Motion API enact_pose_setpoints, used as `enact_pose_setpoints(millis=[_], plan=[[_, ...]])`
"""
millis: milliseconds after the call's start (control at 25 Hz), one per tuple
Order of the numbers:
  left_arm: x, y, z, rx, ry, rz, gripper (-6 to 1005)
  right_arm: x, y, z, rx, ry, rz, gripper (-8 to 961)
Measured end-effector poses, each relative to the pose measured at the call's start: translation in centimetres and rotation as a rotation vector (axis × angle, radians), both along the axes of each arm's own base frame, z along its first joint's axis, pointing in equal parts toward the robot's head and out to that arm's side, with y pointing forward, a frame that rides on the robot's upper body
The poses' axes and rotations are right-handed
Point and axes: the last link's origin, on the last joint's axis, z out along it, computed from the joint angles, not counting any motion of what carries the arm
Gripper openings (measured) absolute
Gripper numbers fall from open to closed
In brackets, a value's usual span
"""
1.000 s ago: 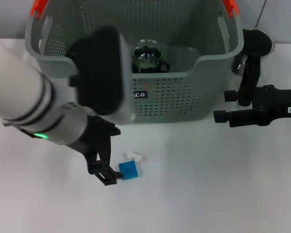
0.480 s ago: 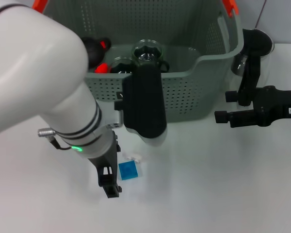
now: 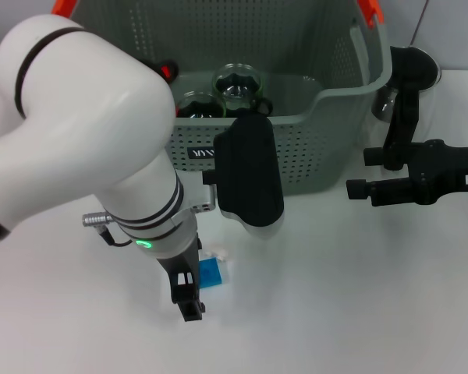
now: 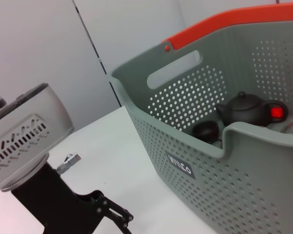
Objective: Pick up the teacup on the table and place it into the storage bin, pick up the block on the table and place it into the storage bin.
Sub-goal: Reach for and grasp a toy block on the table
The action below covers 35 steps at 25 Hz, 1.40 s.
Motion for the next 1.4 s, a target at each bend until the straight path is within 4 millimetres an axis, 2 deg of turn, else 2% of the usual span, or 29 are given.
enact_pose_setpoints(millis=[440, 560, 760, 1240, 1400], plan=[[-0.3, 0.2, -1.0, -0.012, -0.009, 0.007, 899, 0.0, -0.1, -0.1, -0.001, 0.002, 0.000, 945], [-0.3, 0.3, -1.0, -0.005, -0.015, 0.004, 694, 0.0, -0.1, -0.1, -0.001, 0.002, 0.000, 945], [-0.6, 0.5, -1.2, -0.006, -0.007, 0.007, 642, 0.0, -0.1, -0.2, -0.002, 0.003, 0.001, 945], [-1.0, 0.8, -1.6, -0.003, 0.003, 0.011, 642, 0.3, -0.3, -0.1, 0.000, 0.000, -0.003, 945], [-0.5, 0.9, -1.4, -0.001, -0.005, 0.001, 642, 0.4, -0.4, -0.1, 0.001, 0.000, -0.005, 944]])
